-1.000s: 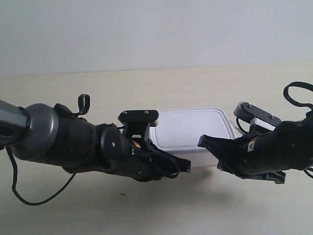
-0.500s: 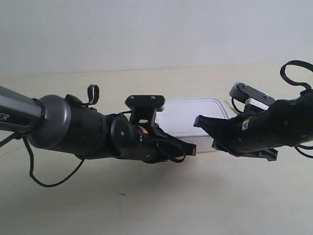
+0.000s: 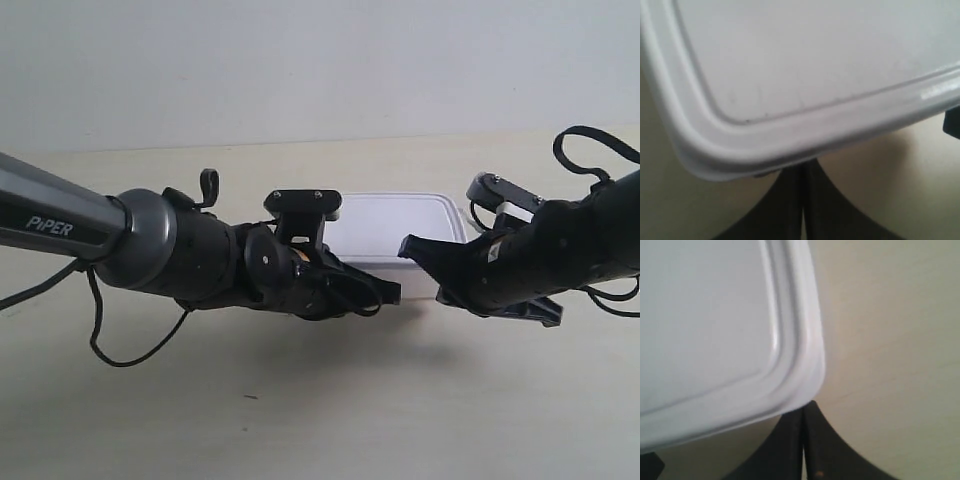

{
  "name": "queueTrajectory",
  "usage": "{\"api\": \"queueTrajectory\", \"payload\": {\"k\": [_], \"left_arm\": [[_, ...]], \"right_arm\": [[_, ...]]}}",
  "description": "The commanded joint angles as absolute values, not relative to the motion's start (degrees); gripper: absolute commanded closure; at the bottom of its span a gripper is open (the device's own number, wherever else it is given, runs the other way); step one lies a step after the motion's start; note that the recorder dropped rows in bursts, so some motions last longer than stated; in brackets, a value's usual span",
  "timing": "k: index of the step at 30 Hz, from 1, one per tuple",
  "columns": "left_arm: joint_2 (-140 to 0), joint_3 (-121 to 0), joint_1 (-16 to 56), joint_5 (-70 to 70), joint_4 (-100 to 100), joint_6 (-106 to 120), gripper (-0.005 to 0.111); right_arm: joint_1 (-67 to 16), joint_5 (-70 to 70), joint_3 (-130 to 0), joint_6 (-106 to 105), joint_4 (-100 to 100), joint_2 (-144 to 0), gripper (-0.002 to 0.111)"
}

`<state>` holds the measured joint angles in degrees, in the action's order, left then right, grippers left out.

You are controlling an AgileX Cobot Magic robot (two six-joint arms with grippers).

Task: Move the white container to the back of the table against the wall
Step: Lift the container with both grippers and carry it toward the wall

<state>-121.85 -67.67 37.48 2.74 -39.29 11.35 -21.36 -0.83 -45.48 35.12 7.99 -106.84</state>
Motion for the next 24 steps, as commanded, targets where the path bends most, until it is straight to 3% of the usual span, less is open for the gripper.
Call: {"api": "queueTrajectory", "payload": {"k": [1,24], "left_arm": [[-121.9,-68.9,37.0,3.1,-39.1,11.8,0.107],[-127.8,-79.9,31.6,-0.7,-39.1,14.6,0.107]], "right_arm": [[-20.3,-1.1,-47.6,34.5,7.4,-107.8,0.108],[-20.3,-5.4,-60.5,34.5,7.4,-115.3,0.108]]}}
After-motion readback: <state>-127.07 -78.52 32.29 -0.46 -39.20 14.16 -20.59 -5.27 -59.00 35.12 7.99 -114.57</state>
